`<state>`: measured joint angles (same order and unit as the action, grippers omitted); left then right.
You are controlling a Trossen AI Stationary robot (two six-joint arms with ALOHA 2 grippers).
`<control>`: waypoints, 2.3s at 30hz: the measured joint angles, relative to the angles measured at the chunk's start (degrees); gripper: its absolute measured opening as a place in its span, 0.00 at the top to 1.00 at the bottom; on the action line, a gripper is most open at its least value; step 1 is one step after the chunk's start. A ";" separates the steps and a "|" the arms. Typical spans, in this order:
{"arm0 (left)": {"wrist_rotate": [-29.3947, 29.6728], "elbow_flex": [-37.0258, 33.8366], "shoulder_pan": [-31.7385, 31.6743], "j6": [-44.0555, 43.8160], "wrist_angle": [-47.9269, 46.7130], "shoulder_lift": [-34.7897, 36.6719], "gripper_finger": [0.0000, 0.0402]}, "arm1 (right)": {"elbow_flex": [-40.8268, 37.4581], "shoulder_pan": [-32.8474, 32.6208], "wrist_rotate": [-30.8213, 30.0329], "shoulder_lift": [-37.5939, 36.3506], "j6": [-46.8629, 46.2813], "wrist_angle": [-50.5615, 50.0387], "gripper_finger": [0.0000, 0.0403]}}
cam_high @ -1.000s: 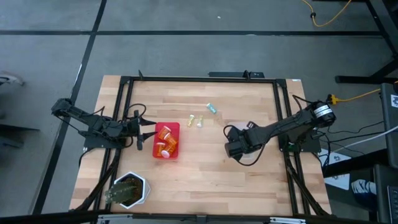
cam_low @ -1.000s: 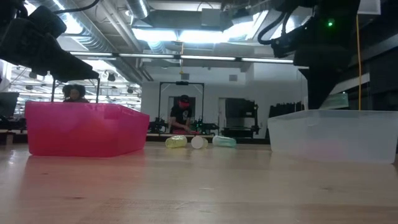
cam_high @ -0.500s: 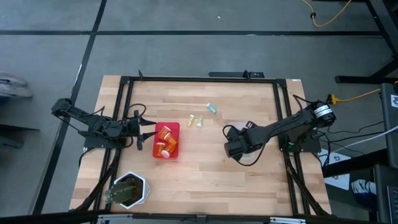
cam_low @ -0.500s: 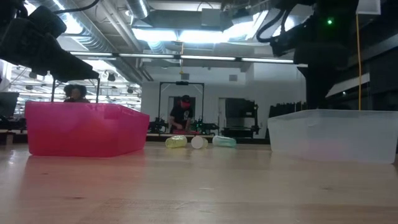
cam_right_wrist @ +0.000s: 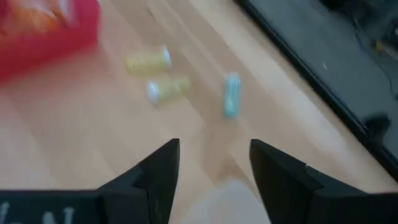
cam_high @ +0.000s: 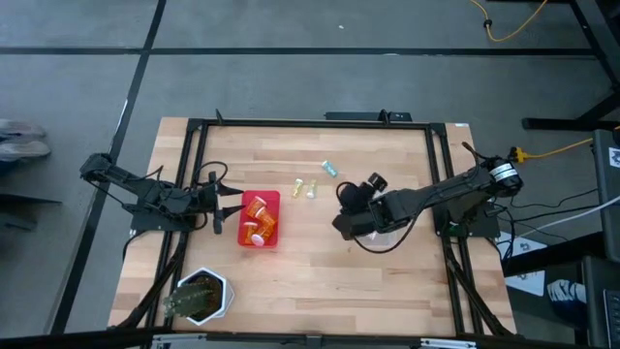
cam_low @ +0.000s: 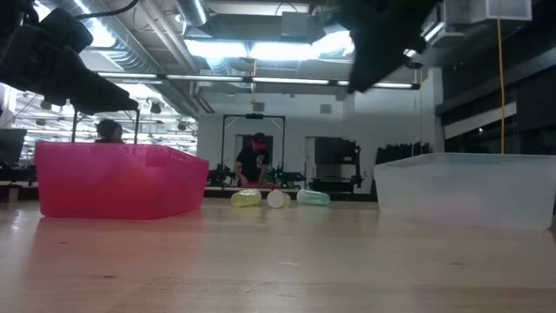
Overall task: Pick and place medicine bottles into bin by pill shape (circle, oval)
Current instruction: Put the small blue pill bottle into the transparent bin
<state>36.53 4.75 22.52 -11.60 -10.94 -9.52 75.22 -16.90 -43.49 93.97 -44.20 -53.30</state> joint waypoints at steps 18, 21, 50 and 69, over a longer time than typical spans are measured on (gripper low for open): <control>0.00 0.00 0.00 0.17 -0.04 0.02 0.47 | -0.50 15.92 12.74 1.25 11.67 17.99 0.51; 0.01 0.00 0.00 0.19 -0.09 0.01 0.47 | -0.50 18.78 15.31 3.25 11.87 18.03 0.51; 0.02 0.00 0.00 0.27 -0.15 0.00 0.47 | -0.52 33.68 25.67 21.40 20.94 25.71 0.51; 0.02 0.00 0.00 0.29 -0.15 0.01 0.47 | -0.50 33.67 25.34 23.10 16.62 26.62 0.61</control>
<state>36.56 4.75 22.52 -11.31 -11.09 -9.51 74.72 16.78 -18.15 117.08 -27.58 -26.68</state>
